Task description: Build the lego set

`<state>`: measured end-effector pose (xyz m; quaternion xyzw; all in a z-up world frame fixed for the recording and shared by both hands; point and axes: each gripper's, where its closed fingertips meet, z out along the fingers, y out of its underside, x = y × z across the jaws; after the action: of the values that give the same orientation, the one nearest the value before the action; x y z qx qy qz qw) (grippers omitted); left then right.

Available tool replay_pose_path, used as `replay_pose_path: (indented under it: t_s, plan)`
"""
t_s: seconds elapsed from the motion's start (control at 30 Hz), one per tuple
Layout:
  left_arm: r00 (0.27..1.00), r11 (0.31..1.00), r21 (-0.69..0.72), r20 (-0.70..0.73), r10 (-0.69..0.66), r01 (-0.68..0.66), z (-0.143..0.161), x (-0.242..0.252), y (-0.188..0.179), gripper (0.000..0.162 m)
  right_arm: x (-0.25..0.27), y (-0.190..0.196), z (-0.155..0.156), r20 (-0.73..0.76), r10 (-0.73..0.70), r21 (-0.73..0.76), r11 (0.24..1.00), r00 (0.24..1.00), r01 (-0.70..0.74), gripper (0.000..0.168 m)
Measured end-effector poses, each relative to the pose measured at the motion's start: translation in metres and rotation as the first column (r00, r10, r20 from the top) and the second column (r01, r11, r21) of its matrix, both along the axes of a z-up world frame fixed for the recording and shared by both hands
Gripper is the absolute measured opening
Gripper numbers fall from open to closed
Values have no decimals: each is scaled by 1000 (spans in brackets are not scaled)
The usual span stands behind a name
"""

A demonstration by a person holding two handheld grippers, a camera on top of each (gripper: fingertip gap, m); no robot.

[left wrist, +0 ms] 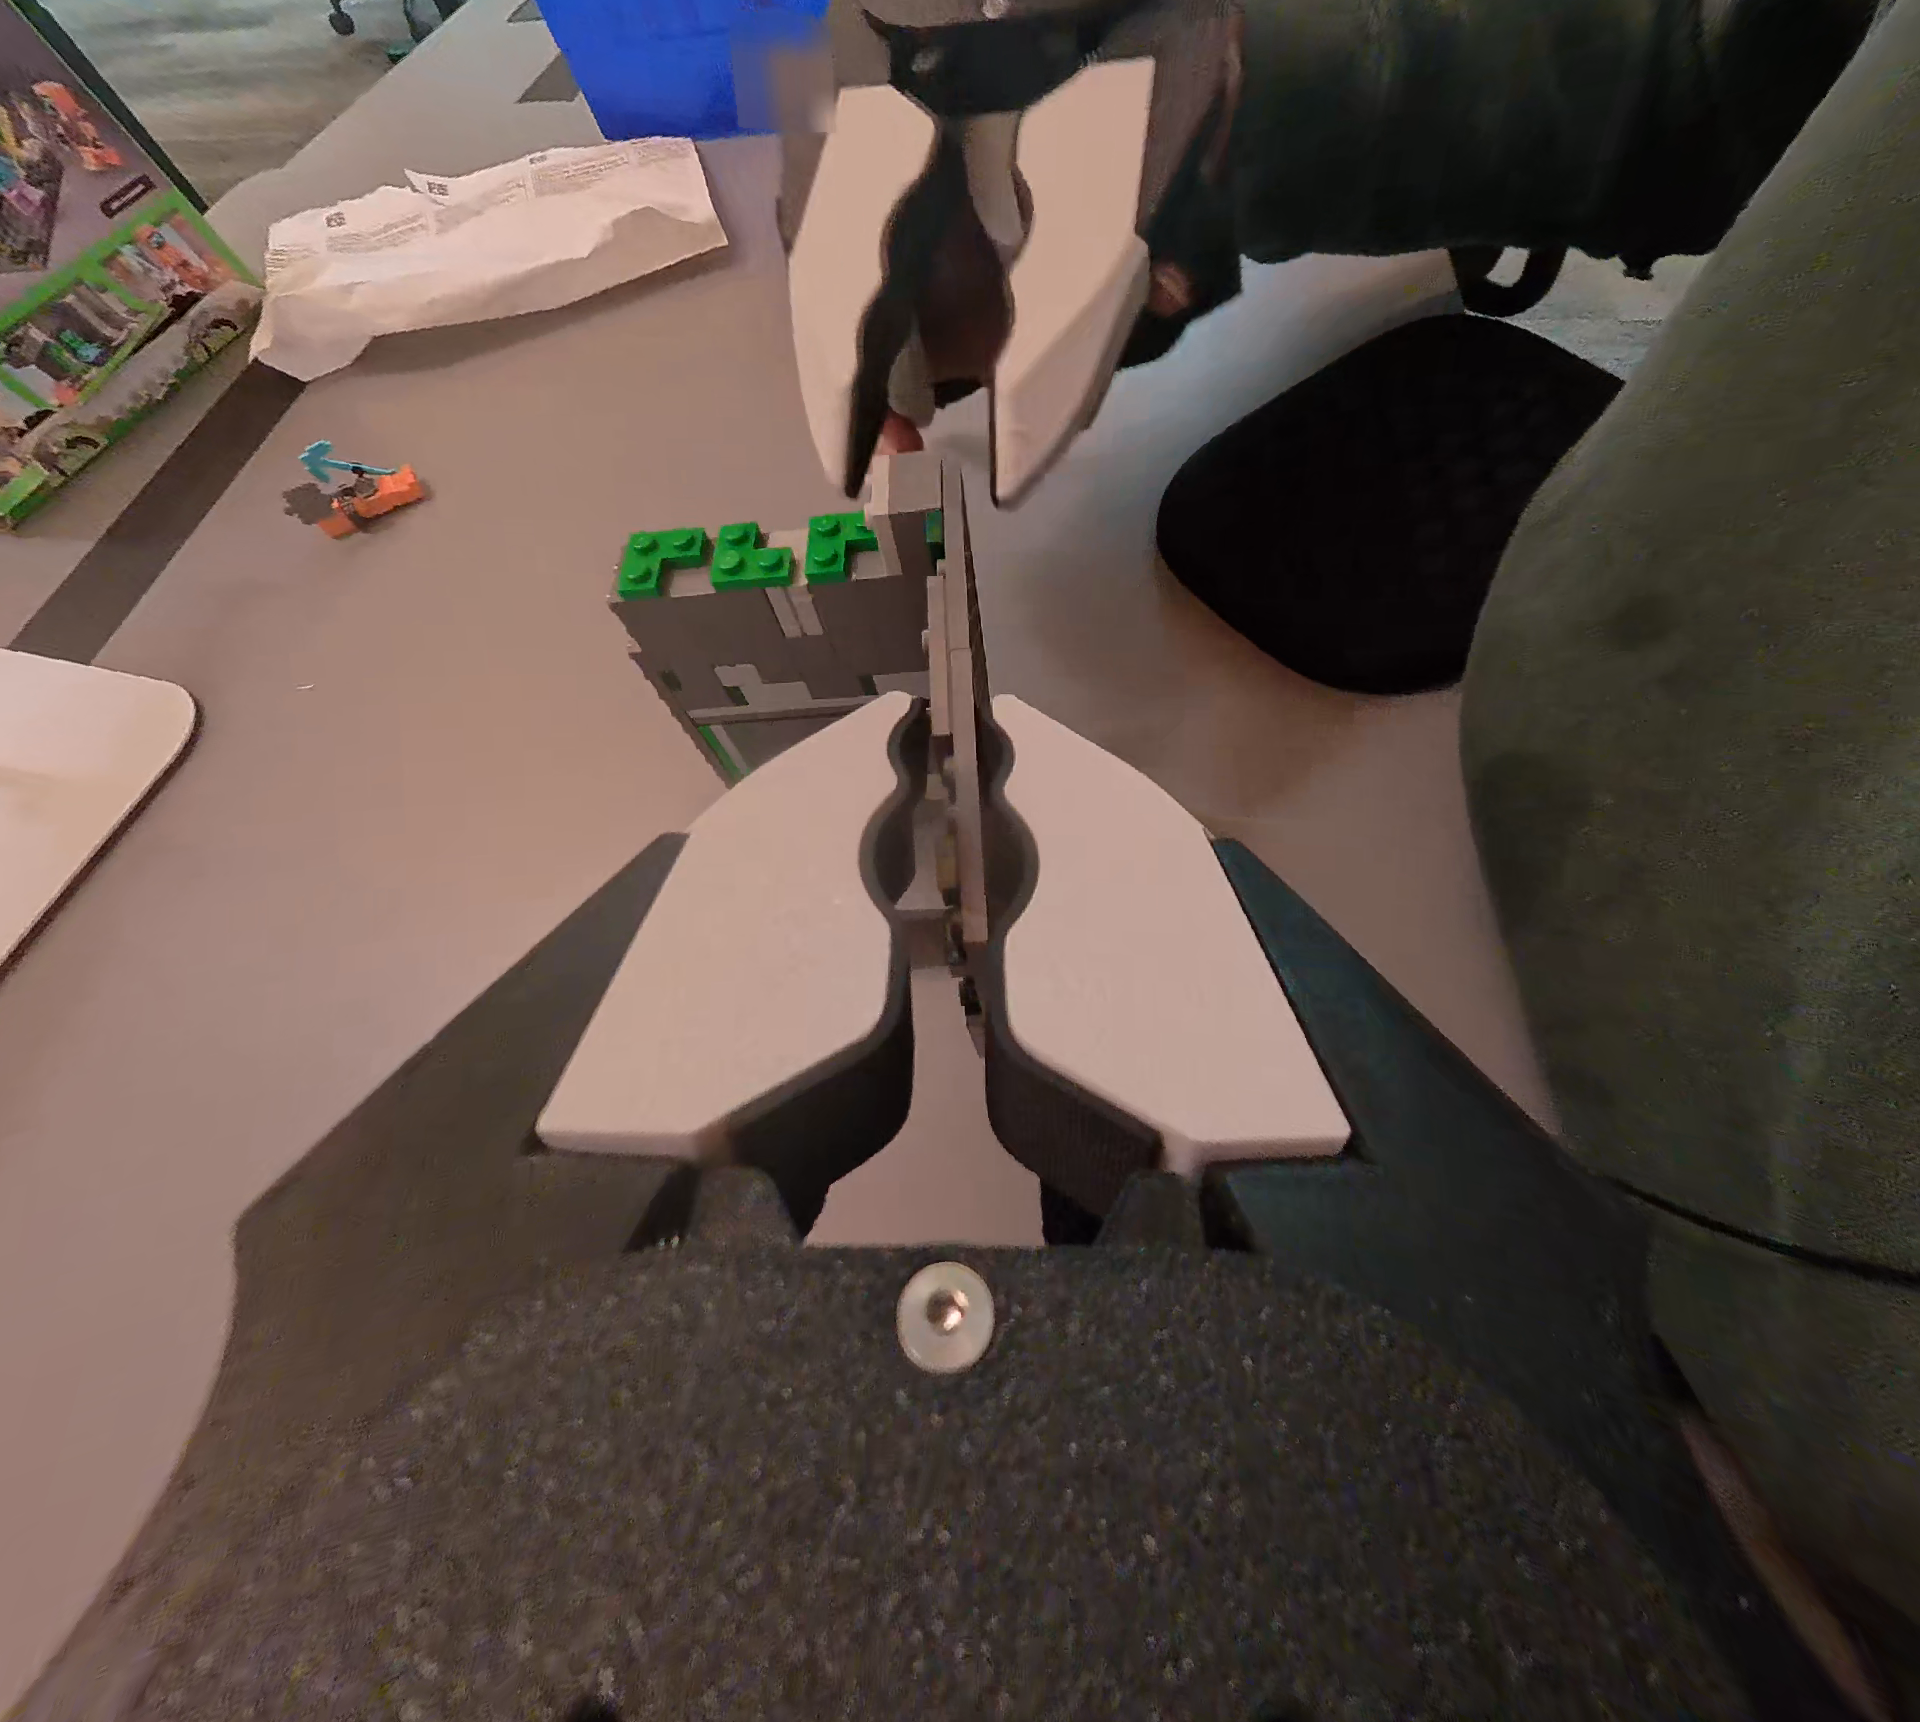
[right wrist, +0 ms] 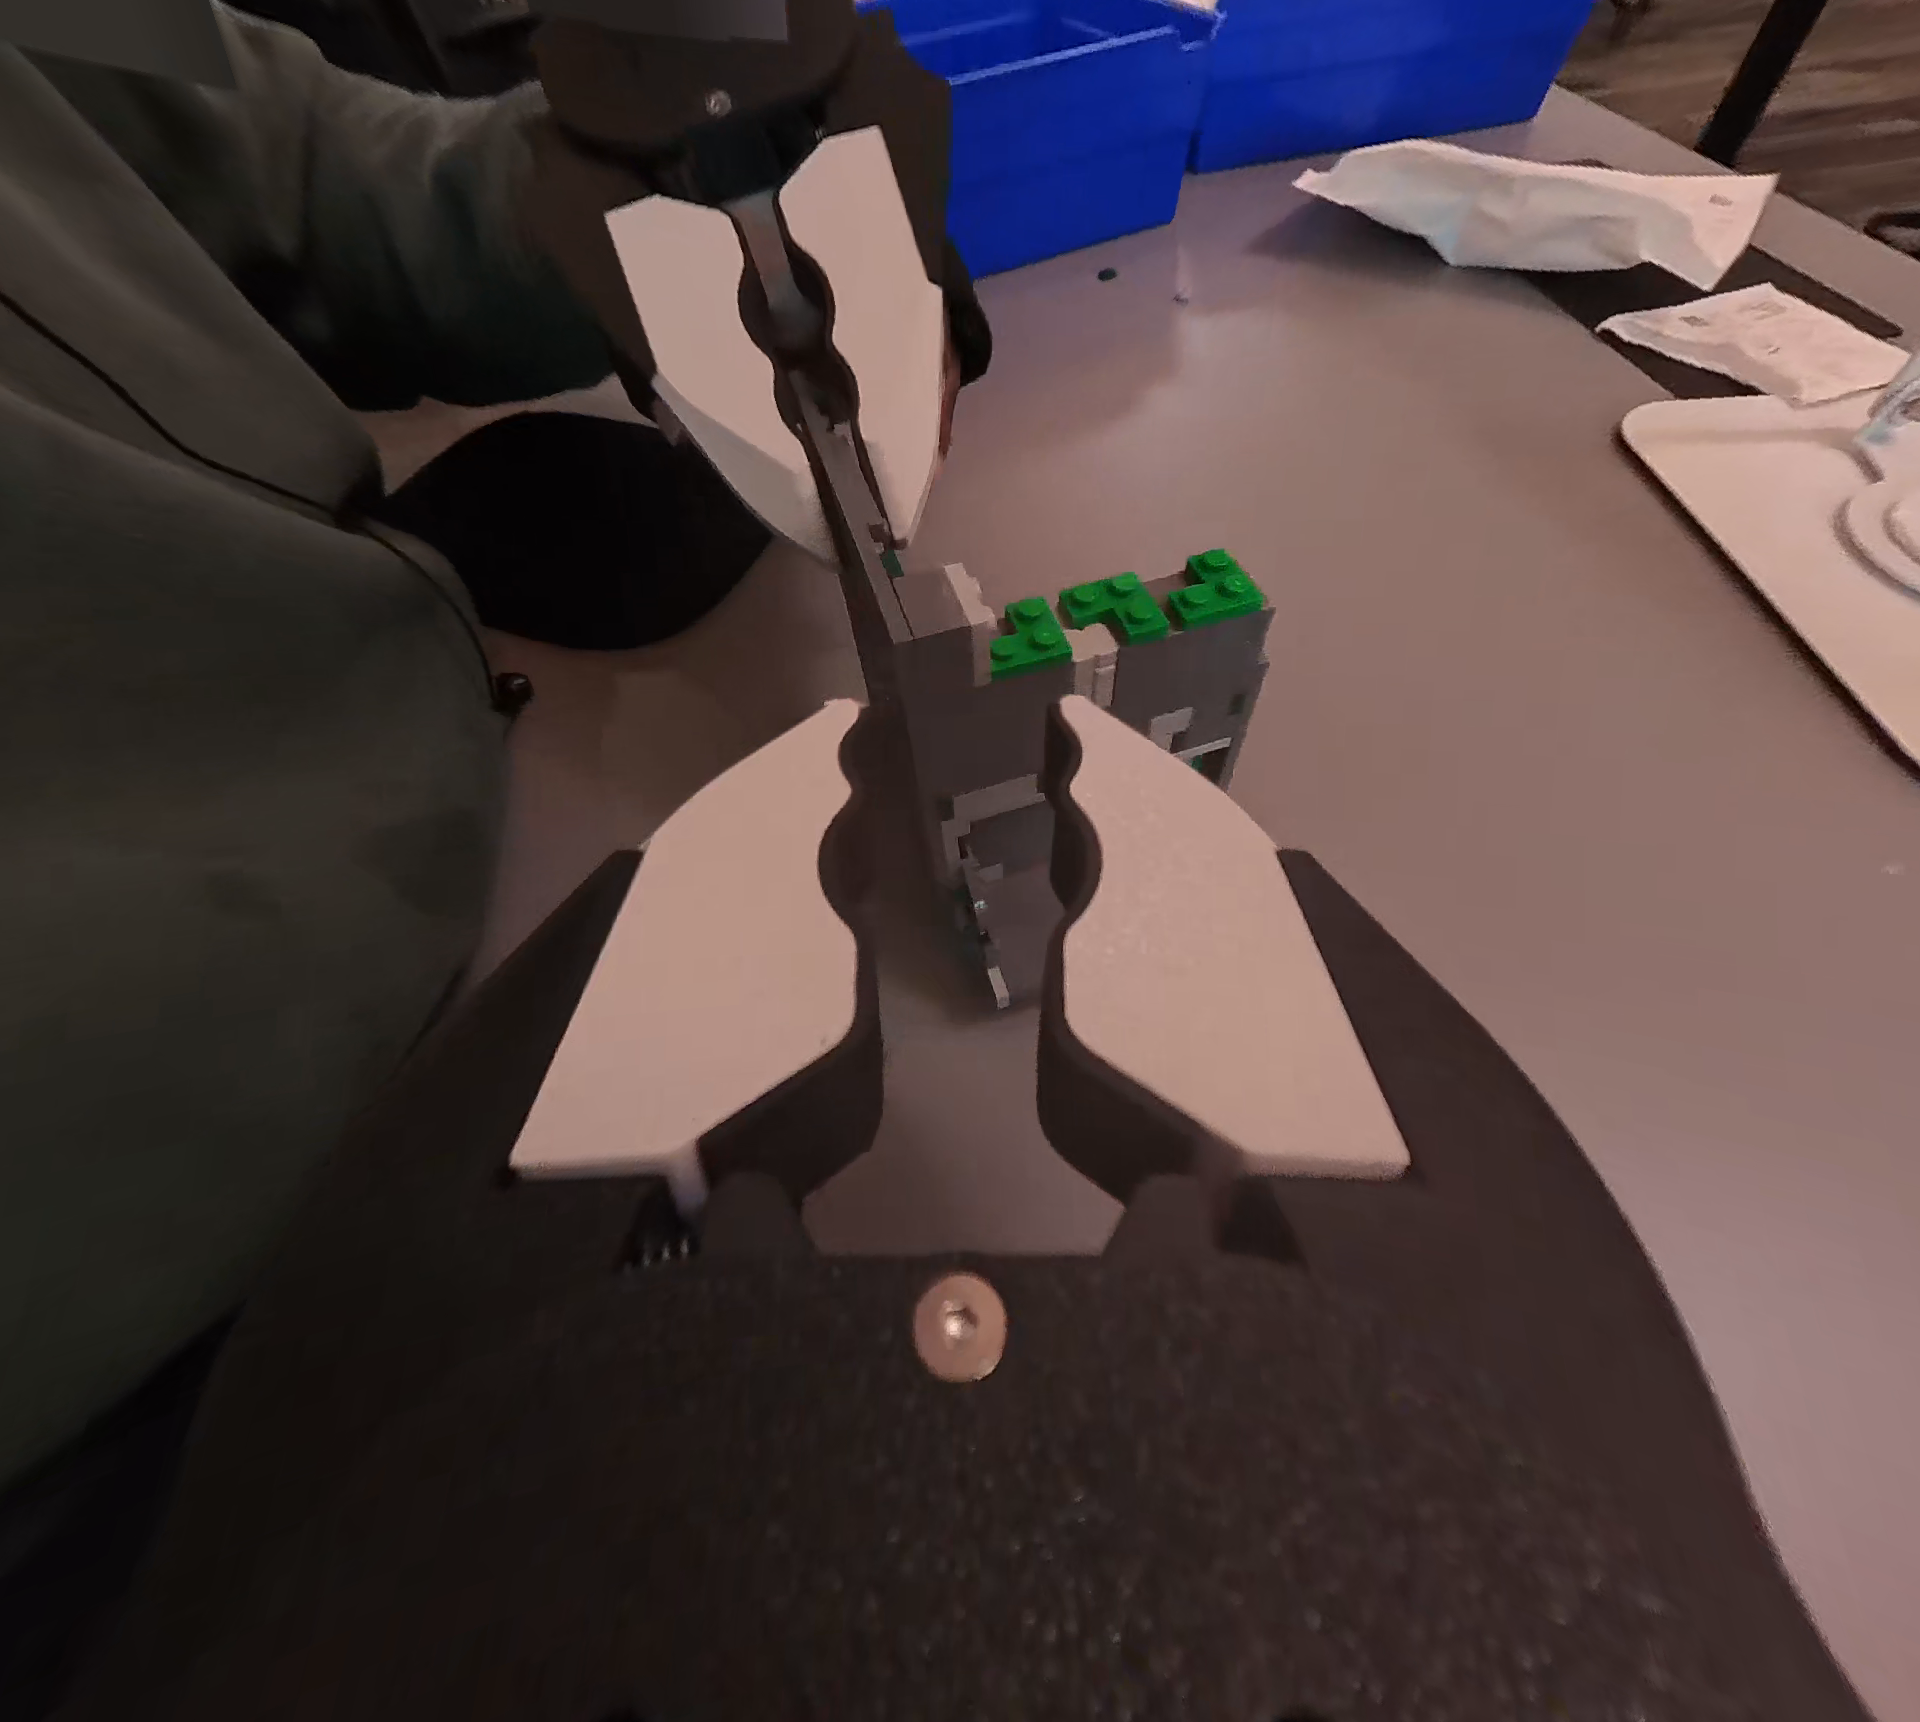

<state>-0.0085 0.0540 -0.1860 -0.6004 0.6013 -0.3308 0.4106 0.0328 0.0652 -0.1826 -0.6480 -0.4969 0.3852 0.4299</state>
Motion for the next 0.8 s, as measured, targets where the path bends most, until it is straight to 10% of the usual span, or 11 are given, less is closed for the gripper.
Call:
replay_pose_path:
  t_s: [0.5,0.8]
  plan:
    - [999,997,-68,-44,31,-34,-27,-19,0,29,-23,-4,14,283,56,258,957,958,-132,35]
    - [995,999,44,-94,29,-25,-51,-12,-3,7,-31,-6,0,596,188,203,905,781,-373,33]
